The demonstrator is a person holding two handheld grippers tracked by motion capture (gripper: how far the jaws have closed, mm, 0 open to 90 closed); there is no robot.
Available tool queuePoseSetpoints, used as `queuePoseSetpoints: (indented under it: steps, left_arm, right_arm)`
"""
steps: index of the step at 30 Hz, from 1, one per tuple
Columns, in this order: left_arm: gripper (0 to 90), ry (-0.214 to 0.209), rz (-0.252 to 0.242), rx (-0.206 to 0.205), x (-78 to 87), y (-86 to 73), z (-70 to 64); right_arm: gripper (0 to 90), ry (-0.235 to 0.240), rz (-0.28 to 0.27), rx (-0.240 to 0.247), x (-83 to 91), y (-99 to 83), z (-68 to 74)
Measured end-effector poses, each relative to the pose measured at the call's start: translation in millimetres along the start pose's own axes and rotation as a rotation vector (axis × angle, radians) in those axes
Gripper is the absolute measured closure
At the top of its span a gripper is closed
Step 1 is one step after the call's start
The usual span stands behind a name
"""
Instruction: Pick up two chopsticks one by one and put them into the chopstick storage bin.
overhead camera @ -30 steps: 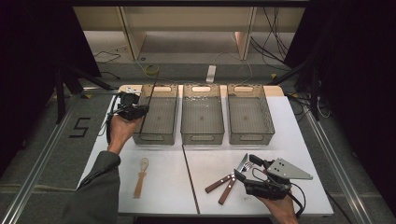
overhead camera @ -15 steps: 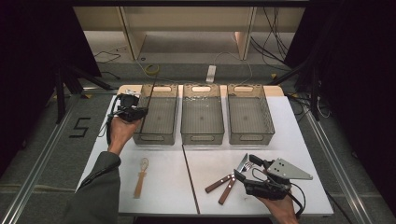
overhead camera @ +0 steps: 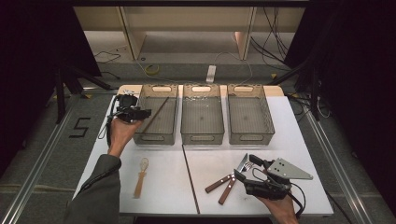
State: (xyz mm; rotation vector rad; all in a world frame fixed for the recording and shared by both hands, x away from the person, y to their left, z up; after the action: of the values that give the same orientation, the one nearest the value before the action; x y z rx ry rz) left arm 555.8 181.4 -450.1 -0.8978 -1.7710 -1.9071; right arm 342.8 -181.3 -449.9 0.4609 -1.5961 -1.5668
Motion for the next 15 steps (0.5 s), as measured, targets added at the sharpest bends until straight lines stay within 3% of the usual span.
queuePoseSetpoints:
  steps: [2,6,15]
  left_arm:
    - [38.1,0.003,0.007,-0.010,8.8,0.0,-4.7]
    - [29.0,-0.046,0.014,0.026,26.9,-1.0,-14.0]
    - [22.7,-0.080,0.004,0.004,54.4,-2.9,-31.6]
  right_arm:
    - [24.6,0.000,-0.001,0.000,0.0,0.0,-0.2]
    - [24.6,0.000,0.000,0.000,0.1,0.0,0.4]
    - [24.6,0.000,0.001,0.005,0.7,0.6,1.0]
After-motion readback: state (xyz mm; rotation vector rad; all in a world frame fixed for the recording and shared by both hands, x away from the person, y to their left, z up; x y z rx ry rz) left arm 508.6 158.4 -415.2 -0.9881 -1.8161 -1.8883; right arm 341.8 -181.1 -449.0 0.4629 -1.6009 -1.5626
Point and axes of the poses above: each handheld gripper's, and its own axes: x roughly backward along the jaws, y roughly out of its top, z roughly to its left, the point moved 8 cm from there along -x, roughly forward along the jaws, and after that the axes turned 7 degrees about y, right-handed, at the moved point
